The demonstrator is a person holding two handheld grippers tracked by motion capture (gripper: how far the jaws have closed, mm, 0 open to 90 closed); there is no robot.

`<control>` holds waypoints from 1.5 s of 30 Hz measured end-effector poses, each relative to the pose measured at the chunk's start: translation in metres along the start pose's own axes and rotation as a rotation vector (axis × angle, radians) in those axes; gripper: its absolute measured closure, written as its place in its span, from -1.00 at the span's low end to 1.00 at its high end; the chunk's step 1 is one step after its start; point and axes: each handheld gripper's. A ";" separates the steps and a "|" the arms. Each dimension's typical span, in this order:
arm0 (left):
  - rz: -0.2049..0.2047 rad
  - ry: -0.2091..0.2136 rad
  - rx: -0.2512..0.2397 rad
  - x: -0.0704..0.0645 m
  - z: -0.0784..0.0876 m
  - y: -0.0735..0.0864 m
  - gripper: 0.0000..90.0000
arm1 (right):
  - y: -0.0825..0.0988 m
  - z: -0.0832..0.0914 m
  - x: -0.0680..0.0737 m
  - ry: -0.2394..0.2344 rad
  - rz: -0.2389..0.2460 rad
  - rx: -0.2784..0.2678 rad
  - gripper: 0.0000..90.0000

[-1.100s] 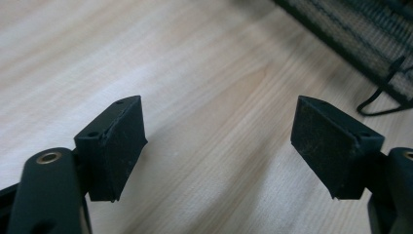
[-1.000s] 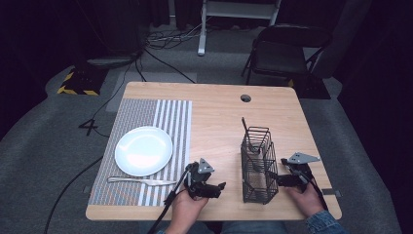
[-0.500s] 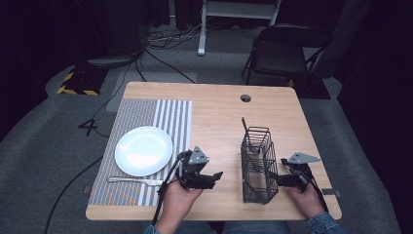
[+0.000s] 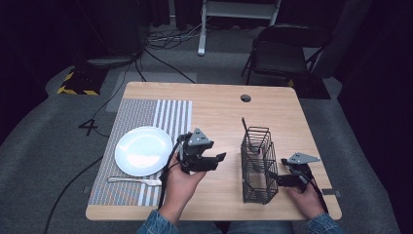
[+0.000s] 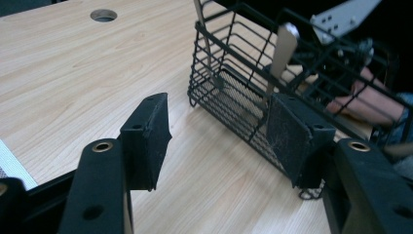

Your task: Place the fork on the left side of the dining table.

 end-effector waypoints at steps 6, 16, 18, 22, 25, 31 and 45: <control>0.015 0.021 0.002 0.008 -0.007 -0.019 0.01 | 0.000 0.000 0.000 0.004 -0.002 -0.001 -0.58; 0.037 0.037 -0.047 0.016 -0.028 -0.045 -0.02 | 0.000 0.000 0.001 0.007 -0.007 0.000 -0.58; 0.033 0.024 -0.057 0.017 -0.033 -0.049 -0.02 | 0.000 0.000 0.001 0.007 -0.007 0.000 -0.58; 0.031 0.014 -0.060 0.018 -0.043 -0.056 0.01 | 0.000 0.000 0.001 0.009 -0.007 0.000 -0.58; 0.047 0.014 -0.079 0.020 -0.051 -0.058 0.07 | 0.000 0.000 0.001 0.011 -0.008 0.000 -0.58; 0.098 0.042 -0.103 0.023 -0.066 -0.059 0.23 | 0.000 0.000 0.001 0.010 -0.008 0.001 -0.58; 0.073 0.006 -0.079 0.021 -0.087 -0.067 0.46 | 0.000 0.000 0.001 0.009 -0.006 0.000 -0.58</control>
Point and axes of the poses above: each handheld gripper's, and its own axes: z roughly backward along the jaws, y roughly out of its underside, x roughly to its left, and after that the axes turned 4 degrees about y, right-handed
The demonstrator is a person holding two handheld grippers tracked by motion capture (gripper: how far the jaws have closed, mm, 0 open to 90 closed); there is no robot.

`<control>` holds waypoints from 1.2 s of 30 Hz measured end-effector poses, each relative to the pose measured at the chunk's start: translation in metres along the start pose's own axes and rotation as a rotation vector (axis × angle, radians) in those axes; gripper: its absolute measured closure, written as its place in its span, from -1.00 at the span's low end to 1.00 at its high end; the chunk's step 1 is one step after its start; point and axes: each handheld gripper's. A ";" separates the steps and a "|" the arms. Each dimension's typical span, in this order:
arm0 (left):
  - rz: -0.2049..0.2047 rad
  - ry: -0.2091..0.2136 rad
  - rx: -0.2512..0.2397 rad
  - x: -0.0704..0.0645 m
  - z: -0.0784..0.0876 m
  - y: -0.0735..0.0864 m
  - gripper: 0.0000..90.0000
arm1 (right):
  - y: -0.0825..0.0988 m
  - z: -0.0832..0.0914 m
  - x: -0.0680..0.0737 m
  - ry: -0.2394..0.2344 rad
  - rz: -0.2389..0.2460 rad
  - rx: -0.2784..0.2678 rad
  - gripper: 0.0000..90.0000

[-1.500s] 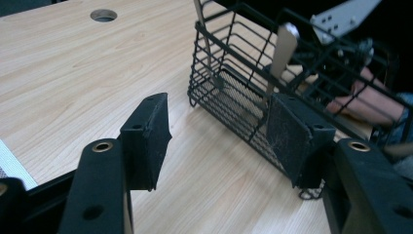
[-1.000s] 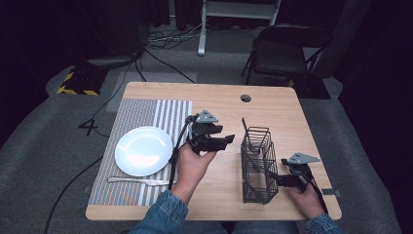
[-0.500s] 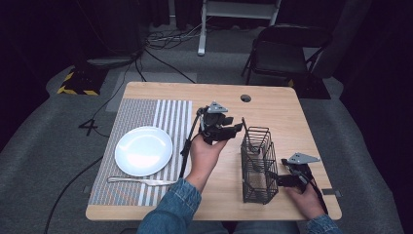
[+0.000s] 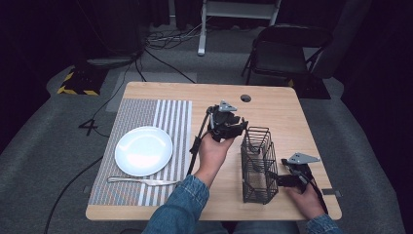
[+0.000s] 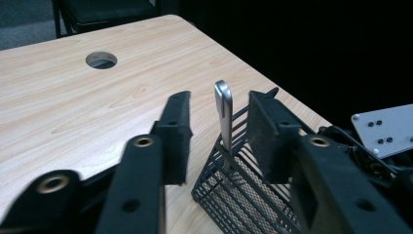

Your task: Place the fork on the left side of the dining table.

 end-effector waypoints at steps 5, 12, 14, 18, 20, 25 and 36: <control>0.005 0.007 0.002 0.000 0.000 -0.002 0.63 | 0.000 0.000 0.000 0.000 0.001 0.000 -0.58; 0.018 0.031 0.011 -0.002 0.001 -0.007 0.84 | 0.000 0.000 0.000 -0.001 0.000 0.000 -0.58; 0.025 0.047 0.001 -0.003 0.002 -0.007 0.89 | 0.000 0.000 0.000 -0.001 0.001 0.000 -0.58; -0.001 0.049 0.000 -0.010 0.005 -0.010 0.91 | 0.000 0.000 0.000 -0.002 0.001 0.000 -0.58; -0.005 0.064 -0.008 -0.013 0.009 -0.014 0.91 | 0.000 0.000 0.000 -0.002 0.002 -0.001 -0.58; -0.041 0.058 -0.020 -0.022 0.022 -0.025 0.91 | 0.000 0.000 0.000 -0.002 0.002 -0.001 -0.58; -0.127 0.029 -0.049 -0.039 0.049 -0.048 0.91 | 0.000 0.000 0.000 -0.002 0.002 -0.001 -0.58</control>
Point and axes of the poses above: each handheld gripper's, and its own axes: z roughly backward along the jaws, y roughly out of its underside, x roughly to its left, and after that the axes turned 4 degrees about y, right-handed
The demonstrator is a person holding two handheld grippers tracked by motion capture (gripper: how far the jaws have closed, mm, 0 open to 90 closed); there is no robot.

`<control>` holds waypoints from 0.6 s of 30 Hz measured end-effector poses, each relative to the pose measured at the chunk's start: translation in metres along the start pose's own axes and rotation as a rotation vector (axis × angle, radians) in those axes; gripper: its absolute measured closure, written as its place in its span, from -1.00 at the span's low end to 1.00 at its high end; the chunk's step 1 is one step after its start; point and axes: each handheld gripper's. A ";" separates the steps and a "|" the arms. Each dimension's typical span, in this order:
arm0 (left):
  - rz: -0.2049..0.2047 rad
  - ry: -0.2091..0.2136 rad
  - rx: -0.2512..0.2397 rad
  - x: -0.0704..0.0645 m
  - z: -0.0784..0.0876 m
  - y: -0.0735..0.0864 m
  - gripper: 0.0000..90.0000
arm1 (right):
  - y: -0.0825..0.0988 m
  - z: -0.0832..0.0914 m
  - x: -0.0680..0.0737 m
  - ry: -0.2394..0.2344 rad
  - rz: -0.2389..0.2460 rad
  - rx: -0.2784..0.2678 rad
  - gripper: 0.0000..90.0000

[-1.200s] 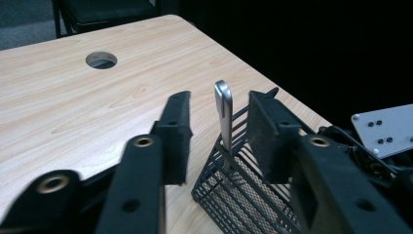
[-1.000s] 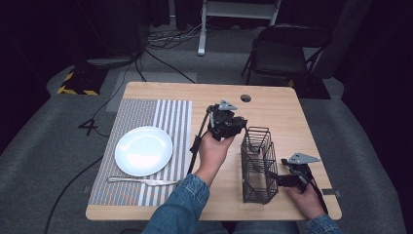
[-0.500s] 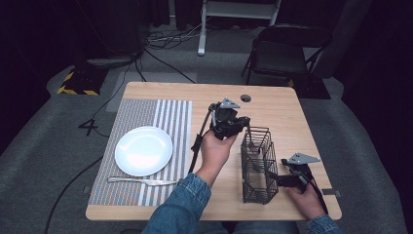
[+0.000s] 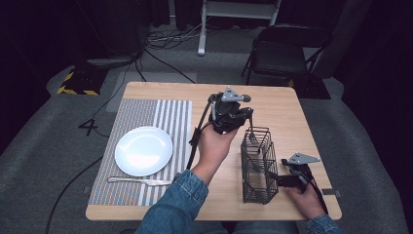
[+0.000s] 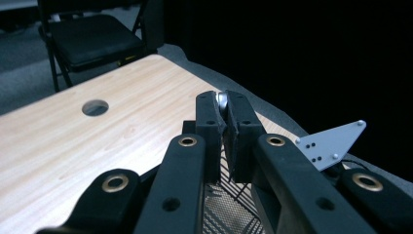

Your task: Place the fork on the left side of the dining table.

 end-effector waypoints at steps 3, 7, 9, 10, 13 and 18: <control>-0.004 0.001 -0.015 -0.001 0.006 -0.005 0.91 | 0.000 0.000 0.000 0.000 0.000 0.000 -0.58; 0.000 0.001 -0.028 -0.001 0.013 -0.009 0.91 | 0.000 0.000 0.000 0.001 -0.001 0.001 -0.58; 0.001 -0.004 -0.044 0.001 0.023 -0.013 0.91 | 0.000 0.000 0.000 0.001 -0.002 0.001 -0.58; 0.001 -0.004 -0.044 0.001 0.023 -0.013 0.91 | 0.000 0.000 0.000 0.001 -0.002 0.001 -0.58; -0.002 -0.027 -0.059 0.004 0.035 -0.017 0.91 | 0.000 0.000 0.001 0.003 -0.005 0.001 -0.58; 0.002 -0.047 -0.072 0.006 0.047 -0.019 0.91 | 0.000 0.000 0.002 0.008 -0.010 0.002 -0.58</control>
Point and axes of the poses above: each handheld gripper's, and its own axes: z roughly backward along the jaws, y roughly out of its underside, x roughly to its left, and after that the axes turned 4 degrees about y, right-handed
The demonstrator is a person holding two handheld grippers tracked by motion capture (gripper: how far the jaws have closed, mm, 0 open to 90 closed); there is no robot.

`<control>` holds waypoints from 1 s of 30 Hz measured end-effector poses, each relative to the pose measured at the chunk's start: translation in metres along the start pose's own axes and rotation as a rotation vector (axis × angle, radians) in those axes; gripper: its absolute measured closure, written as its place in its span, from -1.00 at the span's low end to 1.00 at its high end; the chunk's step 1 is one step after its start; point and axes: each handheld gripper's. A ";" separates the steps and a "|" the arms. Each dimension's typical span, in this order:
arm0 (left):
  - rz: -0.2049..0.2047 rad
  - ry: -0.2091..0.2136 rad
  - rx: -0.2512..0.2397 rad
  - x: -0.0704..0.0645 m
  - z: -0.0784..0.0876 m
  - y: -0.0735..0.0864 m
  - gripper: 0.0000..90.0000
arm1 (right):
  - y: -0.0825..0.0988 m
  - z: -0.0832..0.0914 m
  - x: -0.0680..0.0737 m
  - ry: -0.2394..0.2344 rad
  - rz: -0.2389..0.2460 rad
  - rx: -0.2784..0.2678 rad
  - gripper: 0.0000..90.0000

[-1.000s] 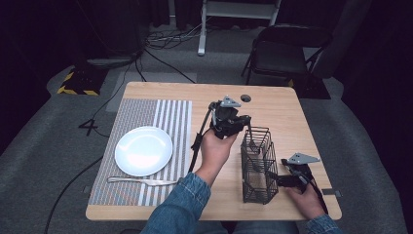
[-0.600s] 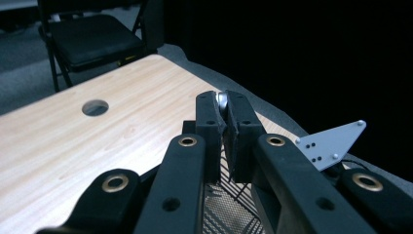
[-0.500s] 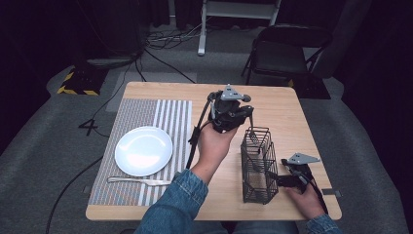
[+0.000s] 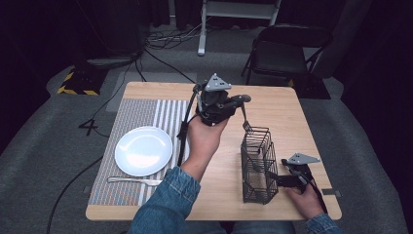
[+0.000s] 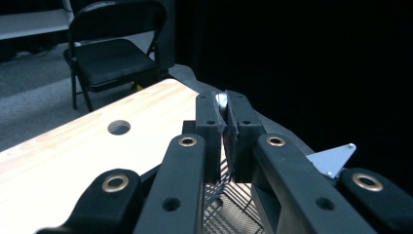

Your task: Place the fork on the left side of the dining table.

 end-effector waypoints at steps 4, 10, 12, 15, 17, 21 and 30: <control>0.006 -0.036 -0.031 0.006 0.022 -0.001 0.91 | 0.000 0.000 0.000 0.001 0.001 -0.001 -0.58; 0.036 -0.081 -0.045 0.020 0.042 0.002 0.91 | 0.000 0.000 0.000 0.001 0.002 -0.001 -0.58; 0.041 -0.092 -0.048 0.024 0.046 0.003 0.91 | 0.000 0.000 0.000 0.000 0.001 -0.001 -0.58; 0.046 -0.107 -0.053 0.029 0.051 0.002 0.91 | 0.000 0.000 0.000 0.001 0.001 -0.001 -0.58; 0.048 -0.112 -0.054 0.030 0.052 0.002 0.91 | 0.000 0.000 0.000 0.001 0.001 -0.001 -0.58; 0.055 -0.152 -0.066 0.041 0.064 0.000 0.91 | 0.000 0.000 0.000 0.001 0.001 -0.001 -0.58; 0.065 -0.217 -0.055 0.063 0.079 0.003 0.91 | 0.000 0.000 0.000 0.001 0.001 -0.001 -0.58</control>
Point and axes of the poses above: each handheld gripper's, and its own axes: z roughly backward along the jaws, y roughly out of its underside, x roughly to its left, and after that the axes turned 4 degrees about y, right-handed
